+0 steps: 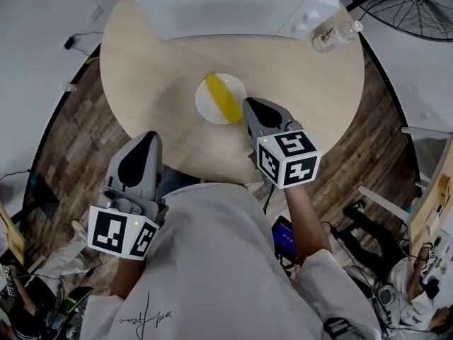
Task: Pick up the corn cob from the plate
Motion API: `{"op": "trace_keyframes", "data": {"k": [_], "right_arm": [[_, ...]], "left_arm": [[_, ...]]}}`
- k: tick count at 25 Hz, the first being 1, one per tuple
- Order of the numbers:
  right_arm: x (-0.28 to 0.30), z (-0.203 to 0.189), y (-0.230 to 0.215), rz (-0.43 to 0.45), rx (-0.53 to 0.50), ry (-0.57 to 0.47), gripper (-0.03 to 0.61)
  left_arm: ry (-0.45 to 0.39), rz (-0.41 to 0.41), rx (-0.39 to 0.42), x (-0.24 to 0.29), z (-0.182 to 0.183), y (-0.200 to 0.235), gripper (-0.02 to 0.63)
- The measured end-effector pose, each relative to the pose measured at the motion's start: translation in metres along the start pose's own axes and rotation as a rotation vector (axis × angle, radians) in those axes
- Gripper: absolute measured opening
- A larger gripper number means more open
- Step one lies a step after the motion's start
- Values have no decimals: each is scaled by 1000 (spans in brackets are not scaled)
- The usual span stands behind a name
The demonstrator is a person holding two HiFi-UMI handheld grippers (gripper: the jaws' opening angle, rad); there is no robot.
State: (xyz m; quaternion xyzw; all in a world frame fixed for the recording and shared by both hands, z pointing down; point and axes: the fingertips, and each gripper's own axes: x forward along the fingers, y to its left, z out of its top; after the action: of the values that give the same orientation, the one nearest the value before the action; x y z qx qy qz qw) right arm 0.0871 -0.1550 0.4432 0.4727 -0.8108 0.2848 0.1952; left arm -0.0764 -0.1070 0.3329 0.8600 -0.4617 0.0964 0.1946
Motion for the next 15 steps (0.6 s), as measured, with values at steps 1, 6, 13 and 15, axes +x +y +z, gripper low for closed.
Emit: {"op": "trace_keyframes", "data": {"k": [1,6,13,15], "right_arm": [[2,-1,0,-2,0,4,15],[14,-4,-2,2,6,19,15],[25,-11,-1,8,-8,51,17],[29,-13,-1,8,-10,61,18]], "left_arm": [[0,1,-1,0,0,1,-9],[-3,14,2,-2,3,7,-9],[-4,37,-20,-8,-2,14,-9],[-2,35,-25,-8,-5,14,-9]]}}
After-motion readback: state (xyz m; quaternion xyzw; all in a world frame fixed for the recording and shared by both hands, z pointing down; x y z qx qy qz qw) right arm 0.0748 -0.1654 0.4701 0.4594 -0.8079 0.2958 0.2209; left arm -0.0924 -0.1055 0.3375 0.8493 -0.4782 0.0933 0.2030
